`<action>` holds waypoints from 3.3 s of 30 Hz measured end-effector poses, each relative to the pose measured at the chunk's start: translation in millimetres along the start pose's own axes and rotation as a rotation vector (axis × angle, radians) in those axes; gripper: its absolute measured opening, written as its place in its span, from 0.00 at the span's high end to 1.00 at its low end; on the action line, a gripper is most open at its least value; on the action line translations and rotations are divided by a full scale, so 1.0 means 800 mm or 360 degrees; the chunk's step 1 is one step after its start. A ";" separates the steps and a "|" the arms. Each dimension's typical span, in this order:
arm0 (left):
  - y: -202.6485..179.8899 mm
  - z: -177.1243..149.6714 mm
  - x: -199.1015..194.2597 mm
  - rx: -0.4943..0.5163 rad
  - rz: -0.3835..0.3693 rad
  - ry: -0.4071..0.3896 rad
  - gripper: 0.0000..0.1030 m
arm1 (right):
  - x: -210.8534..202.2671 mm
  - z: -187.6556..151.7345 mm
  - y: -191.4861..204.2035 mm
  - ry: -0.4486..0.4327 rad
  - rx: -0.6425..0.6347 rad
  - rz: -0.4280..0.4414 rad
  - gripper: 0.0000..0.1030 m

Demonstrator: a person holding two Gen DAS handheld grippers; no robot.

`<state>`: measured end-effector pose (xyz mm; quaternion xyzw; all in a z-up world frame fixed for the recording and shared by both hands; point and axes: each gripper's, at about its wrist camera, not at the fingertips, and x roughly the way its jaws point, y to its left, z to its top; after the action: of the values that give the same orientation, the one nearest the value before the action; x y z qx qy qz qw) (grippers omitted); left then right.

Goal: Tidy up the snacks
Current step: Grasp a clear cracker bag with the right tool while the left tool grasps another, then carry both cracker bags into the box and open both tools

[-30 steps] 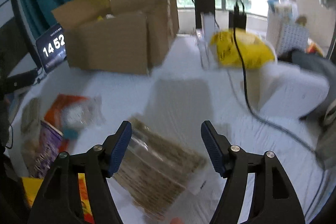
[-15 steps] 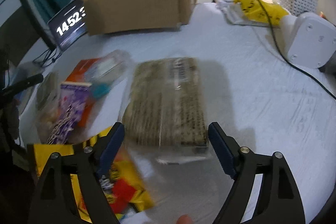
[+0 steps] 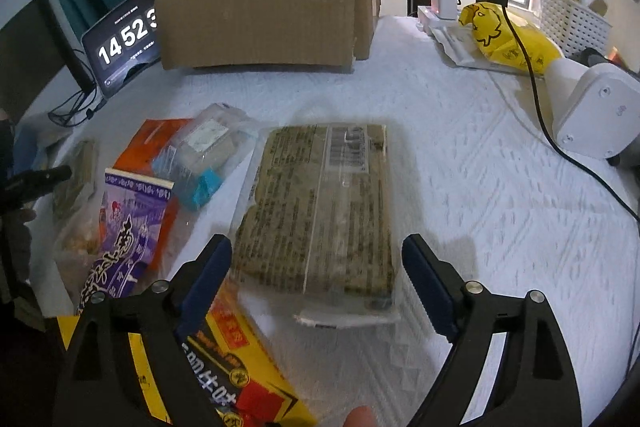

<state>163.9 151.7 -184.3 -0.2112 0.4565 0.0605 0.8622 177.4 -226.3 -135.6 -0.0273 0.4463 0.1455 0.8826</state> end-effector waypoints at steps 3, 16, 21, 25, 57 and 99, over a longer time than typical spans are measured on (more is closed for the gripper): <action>-0.021 0.016 0.013 0.0028 -0.0048 0.0002 0.09 | 0.001 0.004 -0.002 -0.0008 0.0002 0.0014 0.13; -0.134 0.026 0.075 0.0553 0.0121 0.0109 0.09 | 0.023 0.014 0.010 -0.0001 -0.0036 -0.0018 0.13; -0.130 0.017 0.071 0.0655 0.0120 0.0069 0.11 | 0.030 0.012 0.019 -0.0004 -0.0089 -0.0079 0.14; -0.130 0.013 0.067 0.0676 0.0092 0.0054 0.17 | 0.029 0.013 0.024 -0.0016 -0.0098 -0.0107 0.22; -0.228 0.136 -0.049 0.0888 -0.0262 -0.0485 0.19 | -0.065 0.162 0.042 -0.0440 -0.0171 -0.0166 0.25; -0.313 0.309 0.077 0.0871 -0.0205 -0.0623 0.13 | 0.031 0.338 0.039 -0.0540 -0.0230 -0.0175 0.25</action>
<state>462.0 24.2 -34.5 0.0151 0.2675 -0.0795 0.9602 393.6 -142.9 9.1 -0.0900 0.2772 0.1311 0.9476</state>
